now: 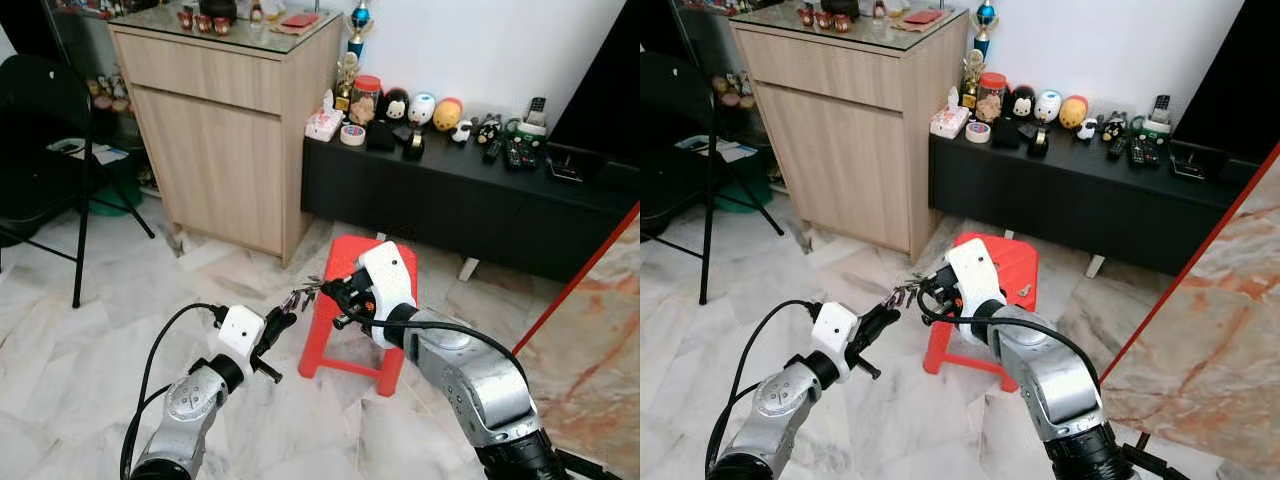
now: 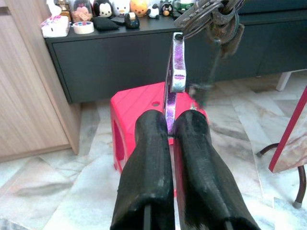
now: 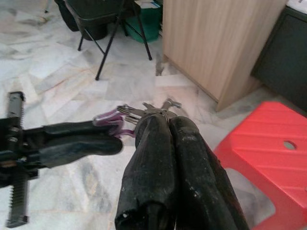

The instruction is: Hang keys on a hook

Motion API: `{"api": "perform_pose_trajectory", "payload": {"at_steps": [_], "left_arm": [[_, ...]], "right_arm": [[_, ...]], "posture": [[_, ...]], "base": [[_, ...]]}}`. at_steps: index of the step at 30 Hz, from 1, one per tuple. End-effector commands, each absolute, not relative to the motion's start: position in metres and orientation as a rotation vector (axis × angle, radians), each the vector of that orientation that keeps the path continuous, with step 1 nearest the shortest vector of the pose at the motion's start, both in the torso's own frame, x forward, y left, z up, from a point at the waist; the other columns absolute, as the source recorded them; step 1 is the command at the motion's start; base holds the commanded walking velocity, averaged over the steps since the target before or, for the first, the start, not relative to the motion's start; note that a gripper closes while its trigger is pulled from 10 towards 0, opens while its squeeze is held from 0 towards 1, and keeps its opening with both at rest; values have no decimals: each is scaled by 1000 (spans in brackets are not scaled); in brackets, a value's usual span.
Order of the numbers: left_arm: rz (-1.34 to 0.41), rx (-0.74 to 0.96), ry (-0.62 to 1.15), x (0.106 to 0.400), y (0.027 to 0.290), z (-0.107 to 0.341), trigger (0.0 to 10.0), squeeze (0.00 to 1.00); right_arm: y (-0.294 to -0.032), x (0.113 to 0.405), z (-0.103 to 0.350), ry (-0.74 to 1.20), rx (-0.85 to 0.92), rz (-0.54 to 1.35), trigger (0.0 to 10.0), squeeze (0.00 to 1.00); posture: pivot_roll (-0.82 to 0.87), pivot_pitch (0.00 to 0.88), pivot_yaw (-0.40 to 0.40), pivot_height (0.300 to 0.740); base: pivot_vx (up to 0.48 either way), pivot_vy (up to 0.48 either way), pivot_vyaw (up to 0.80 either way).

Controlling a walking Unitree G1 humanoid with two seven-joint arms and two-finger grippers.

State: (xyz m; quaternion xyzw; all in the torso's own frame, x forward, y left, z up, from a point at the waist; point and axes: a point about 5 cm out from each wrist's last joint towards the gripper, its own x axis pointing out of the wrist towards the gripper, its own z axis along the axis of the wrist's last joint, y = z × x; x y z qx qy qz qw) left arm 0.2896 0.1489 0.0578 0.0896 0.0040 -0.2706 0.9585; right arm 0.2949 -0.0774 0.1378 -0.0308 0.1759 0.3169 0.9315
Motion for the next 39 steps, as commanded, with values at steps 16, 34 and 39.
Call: {"api": "perform_pose_trajectory", "payload": {"at_steps": [16,34,39], "left_arm": [[-623,187,73,279,152,49,0,0],[-636,149,83,287,155,70,10000,0],[-615,111,79,295,150,81,10000,0]], "right_arm": [[-114,304,120,406,-104,509,10000,0],[-131,297,119,361,-355,688,10000,0],[-131,291,119,357,-366,752,10000,0]], "posture": [[65,6,-113,740],[71,2,-111,740],[67,0,-107,740]], "base": [[0,0,0],[0,0,0],[0,0,0]]}}
